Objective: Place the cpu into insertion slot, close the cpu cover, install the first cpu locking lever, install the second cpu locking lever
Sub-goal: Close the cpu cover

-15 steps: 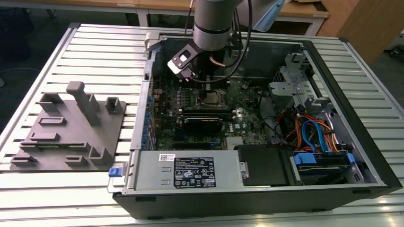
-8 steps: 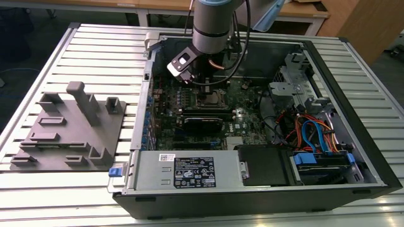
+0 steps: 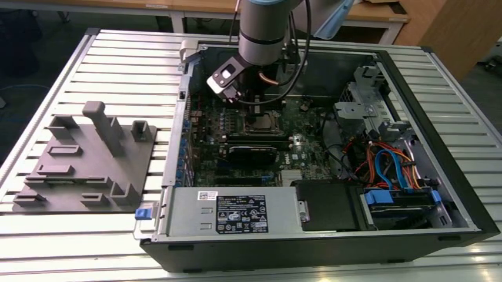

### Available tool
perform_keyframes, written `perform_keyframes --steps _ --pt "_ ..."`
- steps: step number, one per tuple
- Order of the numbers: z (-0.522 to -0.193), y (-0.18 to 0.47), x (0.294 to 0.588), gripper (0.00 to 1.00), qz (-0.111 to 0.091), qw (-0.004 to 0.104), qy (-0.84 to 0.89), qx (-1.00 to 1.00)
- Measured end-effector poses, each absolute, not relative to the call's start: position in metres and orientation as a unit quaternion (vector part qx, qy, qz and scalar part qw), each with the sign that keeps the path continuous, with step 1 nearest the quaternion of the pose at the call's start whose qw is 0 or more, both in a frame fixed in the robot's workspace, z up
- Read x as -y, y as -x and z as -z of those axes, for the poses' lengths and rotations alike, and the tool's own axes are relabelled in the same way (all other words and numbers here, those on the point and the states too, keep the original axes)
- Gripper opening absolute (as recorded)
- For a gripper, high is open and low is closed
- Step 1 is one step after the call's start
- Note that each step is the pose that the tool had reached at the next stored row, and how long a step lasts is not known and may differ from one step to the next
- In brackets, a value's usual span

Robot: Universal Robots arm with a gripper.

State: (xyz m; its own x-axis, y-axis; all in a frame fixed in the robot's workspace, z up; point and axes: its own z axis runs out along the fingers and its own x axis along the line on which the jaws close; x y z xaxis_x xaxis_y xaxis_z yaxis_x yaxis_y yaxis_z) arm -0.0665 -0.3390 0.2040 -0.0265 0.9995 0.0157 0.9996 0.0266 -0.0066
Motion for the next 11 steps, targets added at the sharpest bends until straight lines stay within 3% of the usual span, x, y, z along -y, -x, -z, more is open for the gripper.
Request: perform_keyframes --steps 11 --pt "-0.2052 0.0578 0.3390 0.10 0.003 0.008 0.698 0.716"
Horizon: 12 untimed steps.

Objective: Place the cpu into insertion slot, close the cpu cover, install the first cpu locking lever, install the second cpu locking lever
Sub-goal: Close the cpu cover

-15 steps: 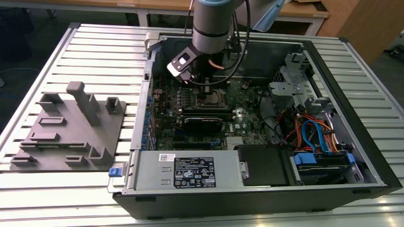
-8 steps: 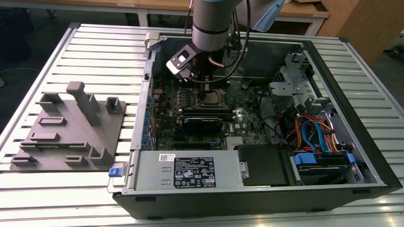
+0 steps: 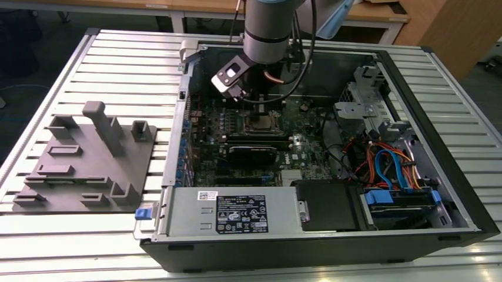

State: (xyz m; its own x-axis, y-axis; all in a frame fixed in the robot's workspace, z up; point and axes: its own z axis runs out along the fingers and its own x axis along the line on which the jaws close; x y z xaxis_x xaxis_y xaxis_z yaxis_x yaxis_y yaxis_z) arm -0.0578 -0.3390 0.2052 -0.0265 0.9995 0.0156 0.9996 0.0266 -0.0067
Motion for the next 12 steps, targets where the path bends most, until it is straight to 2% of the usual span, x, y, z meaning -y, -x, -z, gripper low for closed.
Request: perform_keyframes --steps 12 --pt "-0.205 0.043 0.339 0.10 0.003 0.008 0.698 0.716"
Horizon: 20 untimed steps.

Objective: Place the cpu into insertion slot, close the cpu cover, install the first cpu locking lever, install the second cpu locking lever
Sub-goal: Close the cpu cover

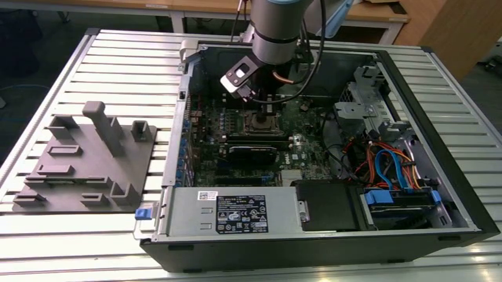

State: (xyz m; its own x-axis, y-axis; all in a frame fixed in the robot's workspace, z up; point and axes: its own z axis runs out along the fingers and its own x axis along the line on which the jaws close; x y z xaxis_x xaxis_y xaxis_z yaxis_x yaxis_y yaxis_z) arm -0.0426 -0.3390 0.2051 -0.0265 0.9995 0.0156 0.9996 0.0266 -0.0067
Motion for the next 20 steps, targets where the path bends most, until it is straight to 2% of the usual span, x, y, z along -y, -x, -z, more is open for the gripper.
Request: perform_keyframes --steps 20 --pt "-0.2051 0.0395 0.3407 0.10 0.003 0.008 0.698 0.716"
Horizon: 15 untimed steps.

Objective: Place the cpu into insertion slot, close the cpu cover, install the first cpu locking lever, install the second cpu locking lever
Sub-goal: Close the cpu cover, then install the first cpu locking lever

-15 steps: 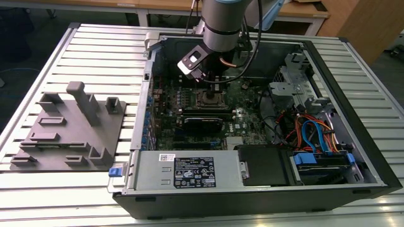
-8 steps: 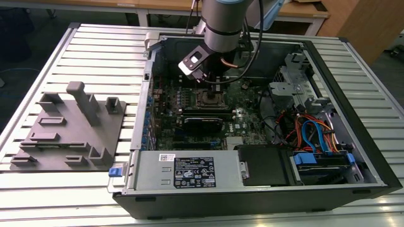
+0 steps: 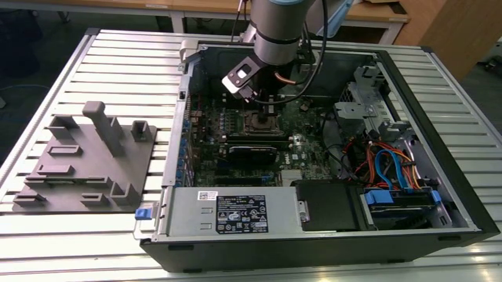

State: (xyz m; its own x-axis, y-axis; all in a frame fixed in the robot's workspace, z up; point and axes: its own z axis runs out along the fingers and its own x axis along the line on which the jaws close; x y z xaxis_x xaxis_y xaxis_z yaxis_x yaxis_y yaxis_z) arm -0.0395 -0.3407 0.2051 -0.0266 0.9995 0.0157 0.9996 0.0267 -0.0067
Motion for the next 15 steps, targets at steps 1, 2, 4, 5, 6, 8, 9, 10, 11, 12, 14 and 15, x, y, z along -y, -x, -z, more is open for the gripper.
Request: perform_keyframes --steps 1,2,4,5,6,8,9,10,11,12,14,15 --pt "-0.2051 0.0395 0.3407 0.10 0.003 0.008 0.698 0.716" --pt "-0.2051 0.0390 0.3407 0.10 0.003 0.008 0.698 0.716" --pt "-0.2051 0.0384 0.3407 0.10 0.003 0.008 0.698 0.716" --pt "-0.2053 0.0384 0.3407 0.10 0.003 0.008 0.698 0.716" --pt "-0.2056 0.0384 0.3407 0.10 0.003 0.008 0.698 0.716" --pt "-0.2064 0.0384 0.3407 0.10 0.003 0.008 0.698 0.716" --pt "-0.2069 0.0384 0.3407 0.10 0.003 0.008 0.698 0.716" --pt "-0.2074 0.0385 0.3407 0.10 0.003 0.008 0.698 0.716" --pt "-0.2078 0.0384 0.3407 0.10 0.003 0.008 0.698 0.716" --pt "-0.2084 0.0384 0.3407 0.10 0.003 0.008 0.698 0.716" --pt "-0.2097 0.0385 0.3407 0.10 0.003 0.008 0.698 0.716" --pt "-0.2103 0.0384 0.3407 0.10 0.003 0.008 0.698 0.716"
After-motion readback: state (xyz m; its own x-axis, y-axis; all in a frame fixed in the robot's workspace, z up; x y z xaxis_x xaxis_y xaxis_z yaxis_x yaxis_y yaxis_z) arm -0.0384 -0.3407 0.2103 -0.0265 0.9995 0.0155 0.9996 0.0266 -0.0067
